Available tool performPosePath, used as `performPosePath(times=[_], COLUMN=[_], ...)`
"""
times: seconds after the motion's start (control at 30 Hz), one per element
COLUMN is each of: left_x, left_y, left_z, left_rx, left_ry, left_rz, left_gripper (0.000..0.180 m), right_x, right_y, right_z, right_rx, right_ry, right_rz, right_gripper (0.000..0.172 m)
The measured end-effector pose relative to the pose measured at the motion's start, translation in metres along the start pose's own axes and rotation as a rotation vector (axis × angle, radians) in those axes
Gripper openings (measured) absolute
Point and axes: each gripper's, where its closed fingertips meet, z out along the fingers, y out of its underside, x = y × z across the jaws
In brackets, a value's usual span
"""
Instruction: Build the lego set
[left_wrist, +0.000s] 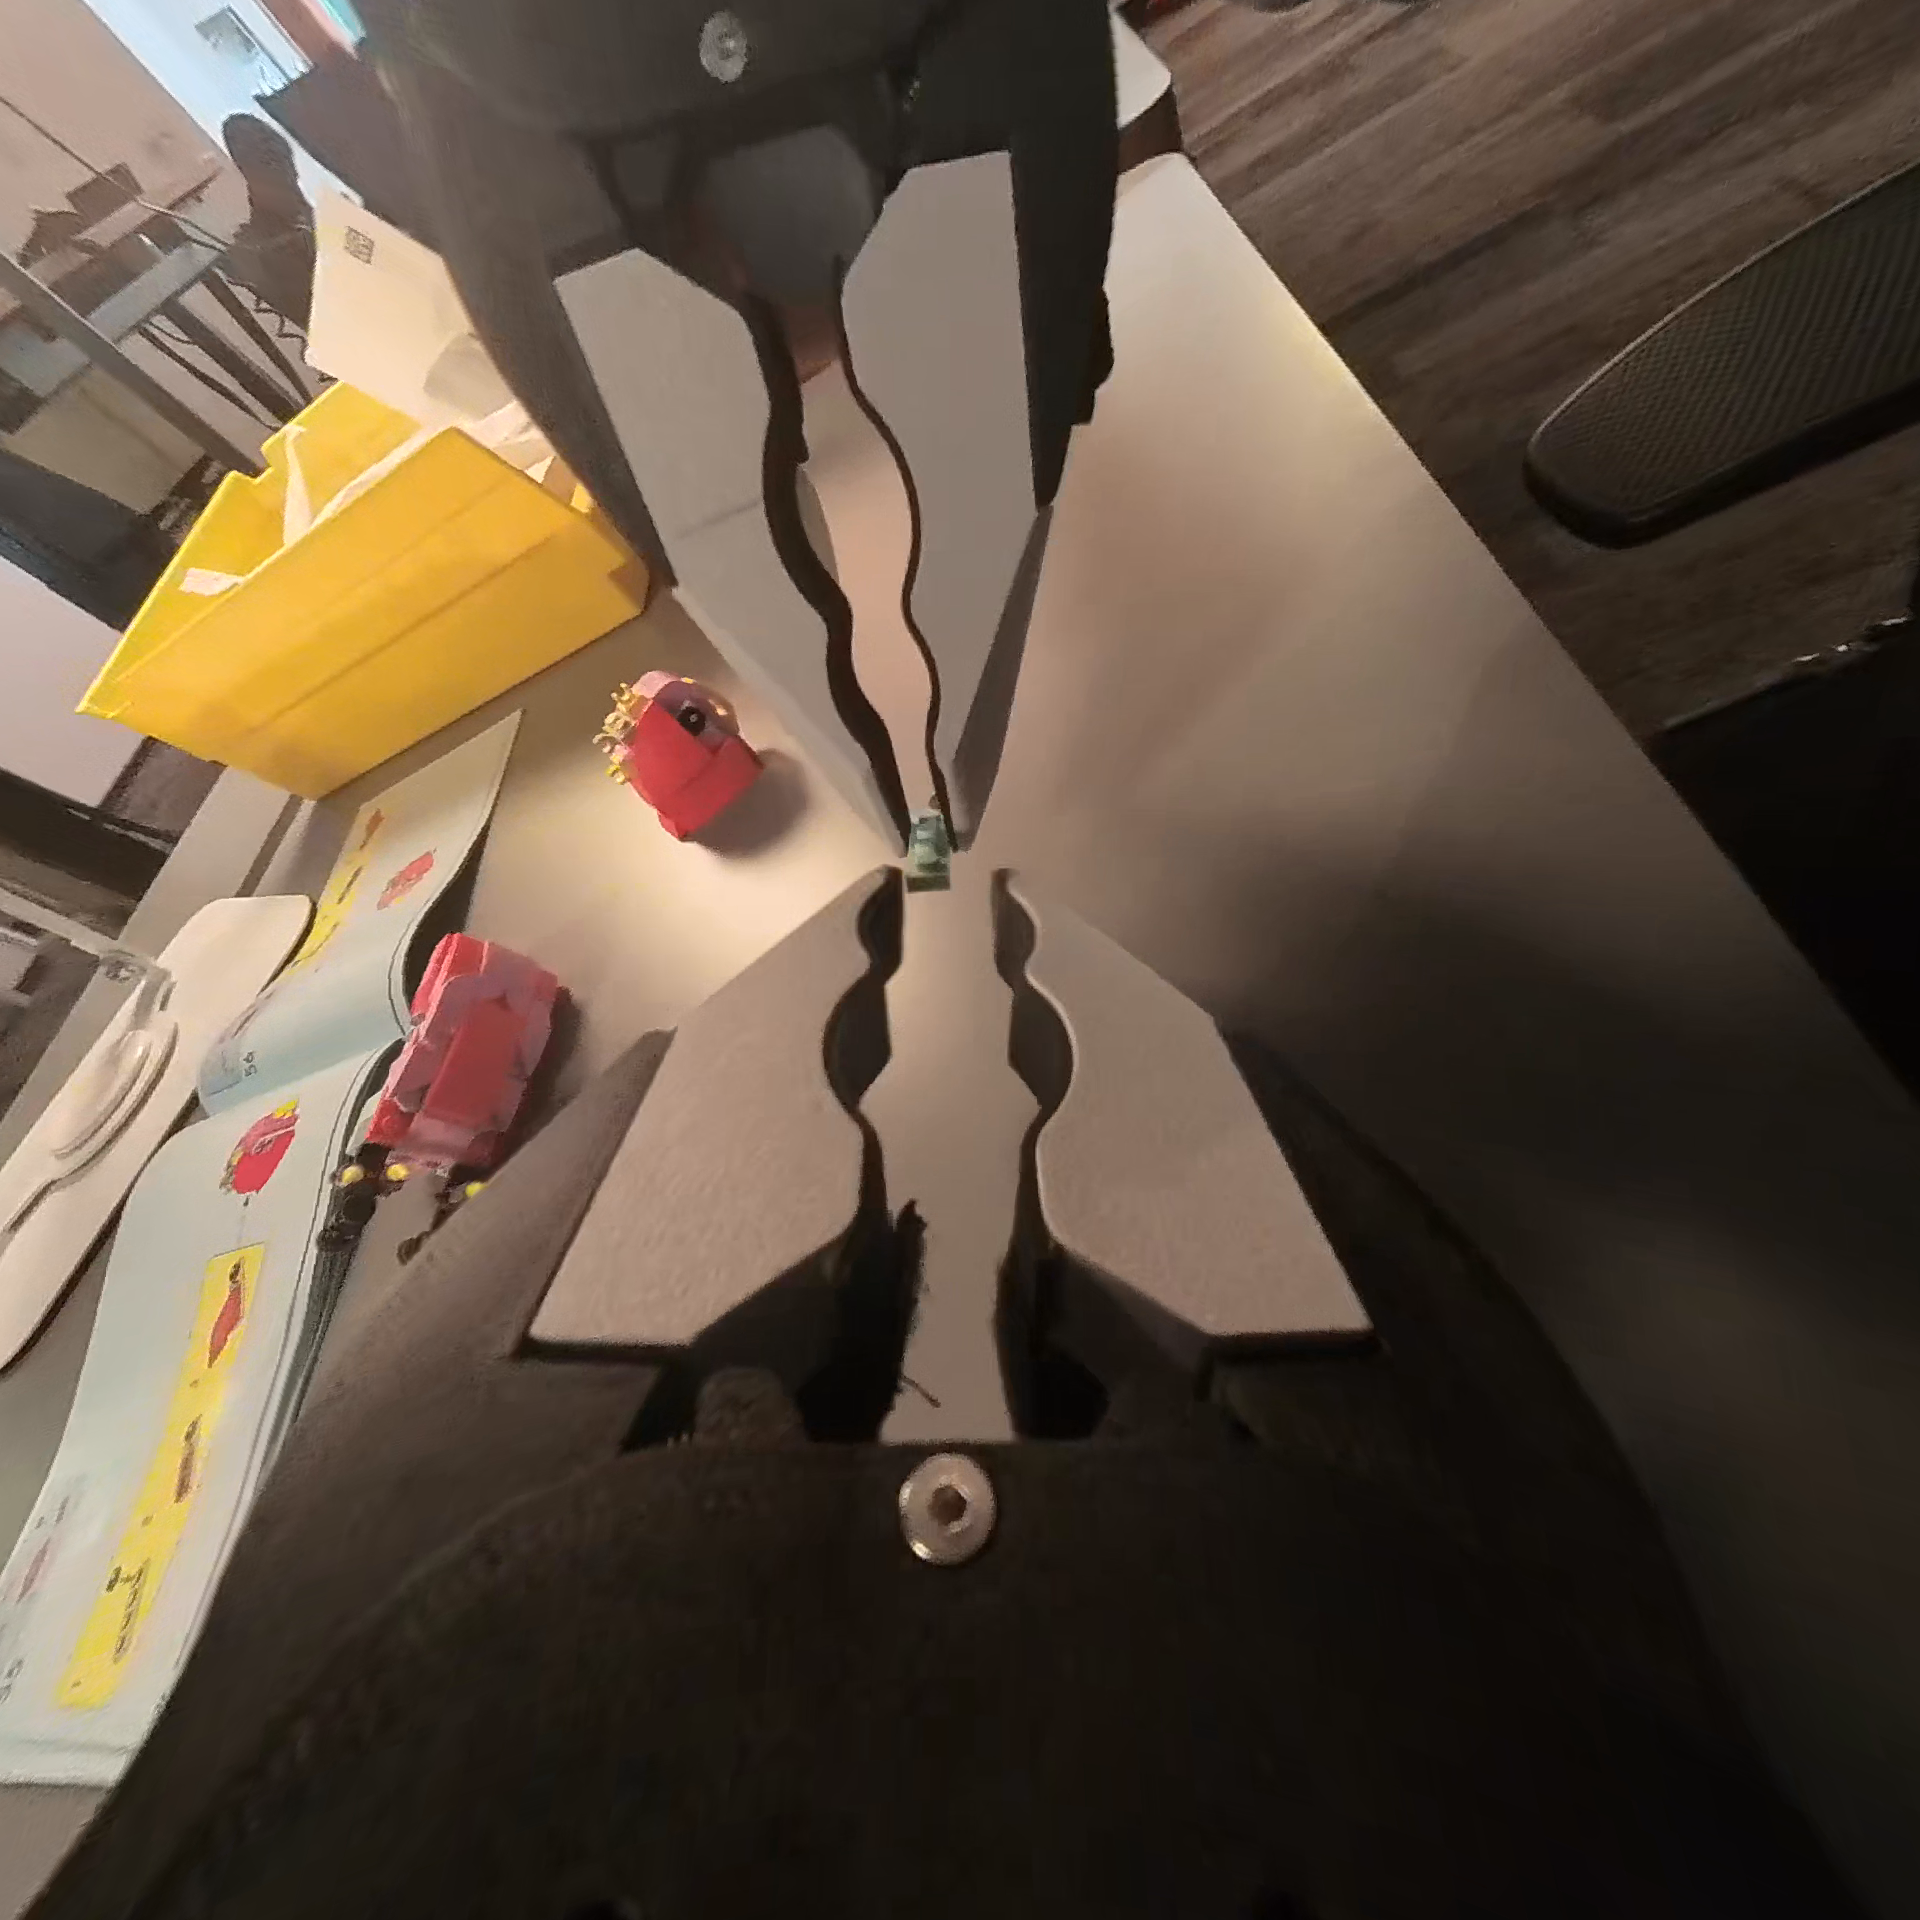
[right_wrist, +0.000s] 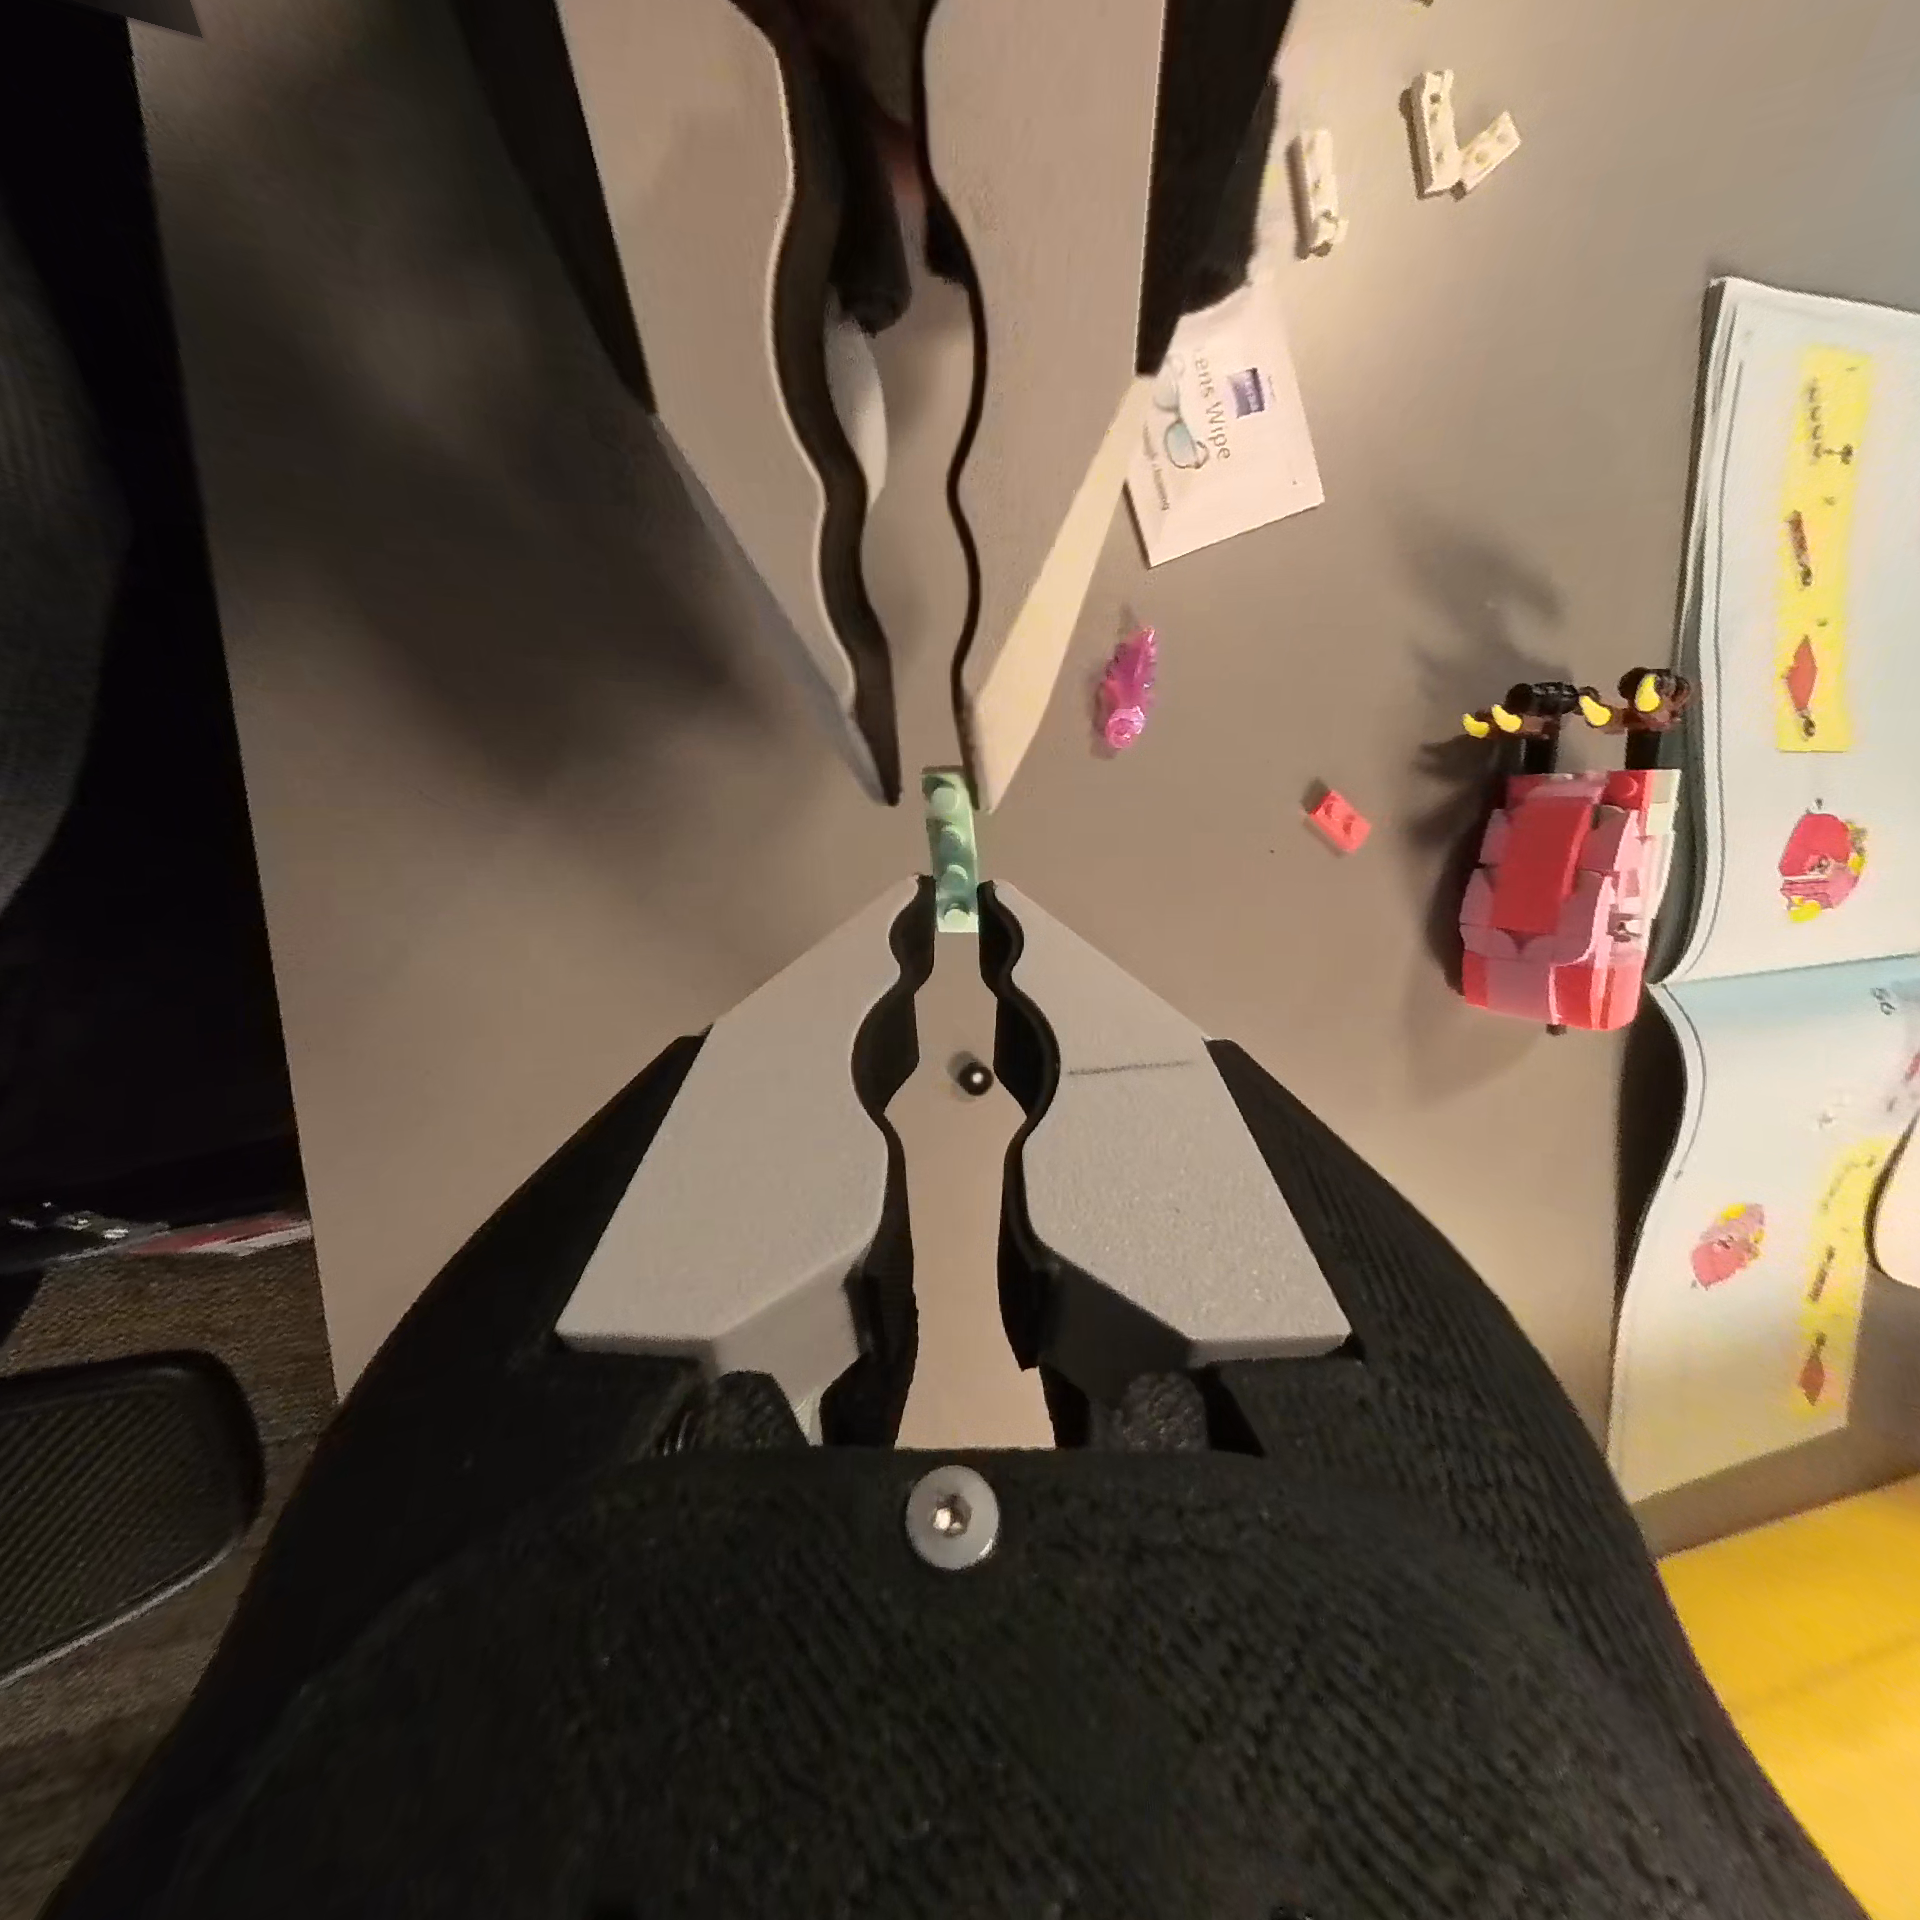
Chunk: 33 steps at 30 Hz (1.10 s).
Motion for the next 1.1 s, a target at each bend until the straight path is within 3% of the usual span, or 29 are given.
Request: performPosePath(times=[0.07, 0.23, 0.3, 0.4, 0.5, 0.6, 0.8, 1.1], left_x=[-0.001, -0.007, -0.015, -0.027, -0.032, -0.034, -0.034, -0.033], left_y=[0.000, 0.001, 0.003, 0.003, 0.000, -0.002, -0.003, -0.005], left_z=[0.000, -0.001, -0.003, -0.008, -0.011, -0.013, -0.013, -0.014], left_rx=[-0.006, -0.014, -0.008, 0.024, 0.073, 0.097, 0.103, 0.113], left_ry=[-0.012, -0.017, -0.037, -0.067, -0.061, -0.054, -0.053, -0.047], left_rz=[0.008, -0.054, -0.114, -0.202, -0.270, -0.299, -0.294, -0.295], left_gripper=[0.007, 0.007, 0.007, 0.007, 0.006, 0.007, 0.006, 0.006], right_x=[-0.002, 0.007, 0.018, 0.025, 0.013, 0.013, 0.008, 0.010], right_y=[0.000, -0.002, 0.003, 0.023, 0.050, 0.058, 0.058, 0.060], right_z=[0.001, -0.002, -0.011, -0.022, -0.010, -0.003, 0.011, 0.011], right_rx=[0.000, 0.051, 0.120, 0.247, 0.242, 0.262, 0.274, 0.260], right_ry=[-0.014, 0.048, 0.129, 0.215, 0.223, 0.269, 0.188, 0.179], right_rz=[0.008, 0.072, 0.192, 0.436, 0.595, 0.654, 0.735, 0.729], right_gripper=[0.006, 0.009, 0.021, 0.015, 0.019, 0.018, 0.012, 0.005])
